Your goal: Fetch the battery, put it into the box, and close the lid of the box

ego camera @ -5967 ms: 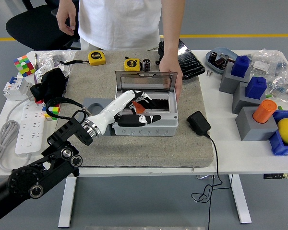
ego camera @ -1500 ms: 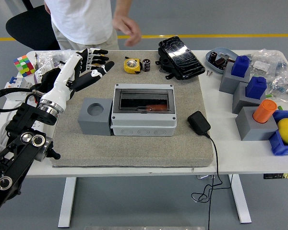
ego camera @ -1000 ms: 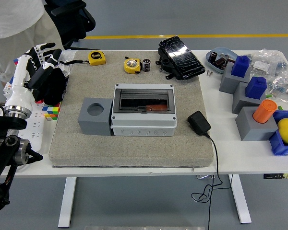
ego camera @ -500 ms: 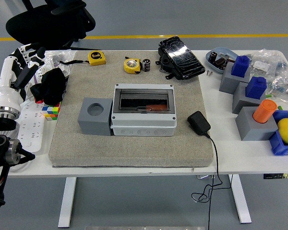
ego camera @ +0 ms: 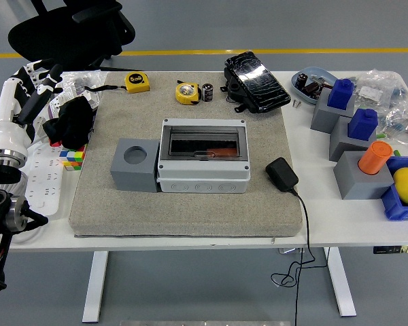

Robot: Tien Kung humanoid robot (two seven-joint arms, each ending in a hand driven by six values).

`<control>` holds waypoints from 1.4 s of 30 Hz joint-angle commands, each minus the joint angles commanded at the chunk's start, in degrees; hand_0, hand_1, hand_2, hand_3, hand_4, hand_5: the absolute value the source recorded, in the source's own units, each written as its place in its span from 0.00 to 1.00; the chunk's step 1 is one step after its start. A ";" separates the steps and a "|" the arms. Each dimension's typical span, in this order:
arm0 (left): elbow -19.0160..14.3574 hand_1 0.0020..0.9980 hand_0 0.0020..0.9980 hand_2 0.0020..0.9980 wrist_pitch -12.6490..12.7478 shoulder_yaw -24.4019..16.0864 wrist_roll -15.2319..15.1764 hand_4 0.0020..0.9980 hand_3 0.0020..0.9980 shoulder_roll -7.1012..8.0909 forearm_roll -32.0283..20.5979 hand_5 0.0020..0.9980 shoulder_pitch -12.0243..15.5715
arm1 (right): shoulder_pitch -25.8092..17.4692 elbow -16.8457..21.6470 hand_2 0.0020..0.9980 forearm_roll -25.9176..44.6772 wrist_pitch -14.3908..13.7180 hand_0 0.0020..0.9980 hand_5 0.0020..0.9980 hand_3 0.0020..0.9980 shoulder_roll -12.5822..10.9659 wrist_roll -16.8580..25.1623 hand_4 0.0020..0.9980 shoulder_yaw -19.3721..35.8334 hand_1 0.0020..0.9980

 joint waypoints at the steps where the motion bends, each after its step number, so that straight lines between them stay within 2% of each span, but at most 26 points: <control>1: 0.07 0.64 0.52 0.61 -0.04 0.19 0.03 0.95 0.69 -0.07 0.00 0.60 -0.09 | -0.07 -0.03 0.66 0.08 0.03 0.58 0.46 0.57 -0.01 -0.03 0.97 -0.06 0.63; 8: 0.19 0.64 0.52 0.61 -0.41 1.77 0.39 0.95 0.69 -0.42 -0.04 0.60 -0.48 | -1.10 -0.18 0.66 0.29 0.15 0.58 0.46 0.57 0.09 0.02 0.97 0.76 0.63; 23: 0.13 0.63 0.52 0.61 -0.95 2.40 0.88 0.95 0.69 -1.12 -0.08 0.61 -0.55 | -1.32 -0.08 0.66 0.12 0.26 0.58 0.47 0.57 0.05 0.16 0.98 1.21 0.63; 42: 0.08 0.63 0.52 0.60 -1.34 2.08 1.18 0.95 0.69 -1.08 -0.07 0.63 -0.30 | -1.02 -0.03 0.66 0.09 0.22 0.58 0.47 0.57 -0.06 0.18 0.98 1.34 0.63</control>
